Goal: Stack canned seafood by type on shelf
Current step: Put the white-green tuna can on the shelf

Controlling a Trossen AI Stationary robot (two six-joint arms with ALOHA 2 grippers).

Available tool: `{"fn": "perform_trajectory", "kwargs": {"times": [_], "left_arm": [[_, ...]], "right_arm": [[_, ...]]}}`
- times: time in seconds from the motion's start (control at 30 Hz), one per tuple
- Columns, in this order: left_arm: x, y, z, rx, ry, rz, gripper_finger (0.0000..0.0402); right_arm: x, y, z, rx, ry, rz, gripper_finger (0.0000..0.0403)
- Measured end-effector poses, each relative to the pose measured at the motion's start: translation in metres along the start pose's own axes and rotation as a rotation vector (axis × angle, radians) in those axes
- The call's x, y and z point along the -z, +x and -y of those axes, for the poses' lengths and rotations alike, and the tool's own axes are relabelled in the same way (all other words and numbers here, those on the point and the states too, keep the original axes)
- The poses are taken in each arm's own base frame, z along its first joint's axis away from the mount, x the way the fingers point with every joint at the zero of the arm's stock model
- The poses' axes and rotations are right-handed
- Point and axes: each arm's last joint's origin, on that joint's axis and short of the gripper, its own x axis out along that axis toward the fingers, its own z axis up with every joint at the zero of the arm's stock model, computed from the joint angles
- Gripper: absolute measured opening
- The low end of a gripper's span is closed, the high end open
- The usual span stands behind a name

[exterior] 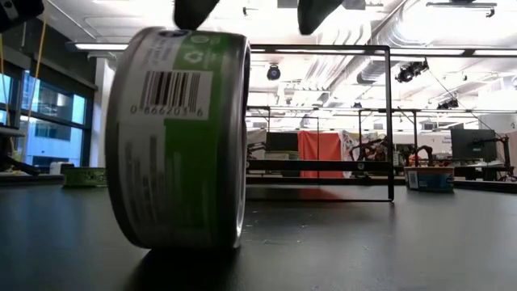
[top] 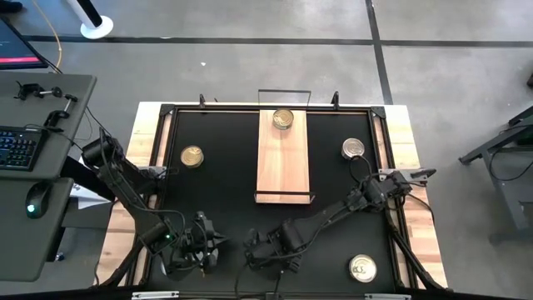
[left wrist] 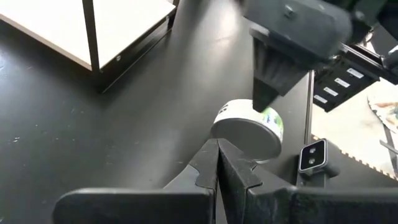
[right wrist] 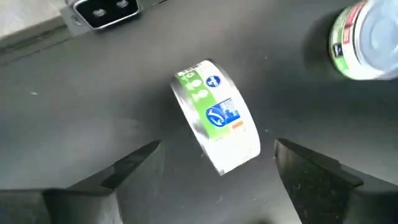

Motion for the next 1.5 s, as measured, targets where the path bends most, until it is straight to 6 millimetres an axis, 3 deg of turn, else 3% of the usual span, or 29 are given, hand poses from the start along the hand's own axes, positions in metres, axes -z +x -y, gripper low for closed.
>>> {"fn": "perform_trajectory", "kwargs": {"times": [0.23, 0.6, 0.73, 0.83, 0.97, 1.1, 1.23, 1.37, 1.5], "left_arm": [[0.0, 0.0, 0.0, -0.001, 0.001, -0.001, 0.0], [0.001, 0.0, 0.0, 0.011, 0.001, -0.031, 0.0], [0.001, 0.0, 0.0, 0.014, 0.018, -0.04, 0.0], [0.002, 0.0, 0.0, 0.019, 0.028, -0.056, 0.0], [0.001, -0.004, -0.002, 0.046, 0.036, -0.144, 0.0], [-0.011, -0.018, -0.011, 0.039, 0.066, -0.173, 0.0], [-0.031, -0.038, -0.027, 0.005, 0.149, -0.116, 0.0], [-0.052, -0.052, -0.045, -0.058, 0.241, -0.025, 0.0], [-0.067, -0.053, -0.057, -0.098, 0.327, -0.006, 0.0]], "right_arm": [[-0.002, 0.008, 0.002, 0.002, -0.088, 0.016, 0.0296], [0.001, 0.046, 0.001, -0.044, -0.114, -0.009, 0.0292], [0.0, 0.045, 0.001, -0.007, -0.073, -0.031, 0.0255], [-0.002, 0.04, 0.002, 0.019, -0.045, -0.049, 0.0196], [-0.005, 0.026, 0.004, 0.042, 0.044, -0.03, 0.0112], [-0.004, -0.004, 0.005, 0.095, 0.124, -0.025, 0.0112], [-0.002, -0.059, 0.014, 0.28, 0.229, 0.028, 0.0112], [0.015, -0.104, 0.032, 0.497, 0.444, 0.049, 0.0112], [0.044, -0.138, 0.051, 0.718, 0.662, 0.016, 0.0112]]}}
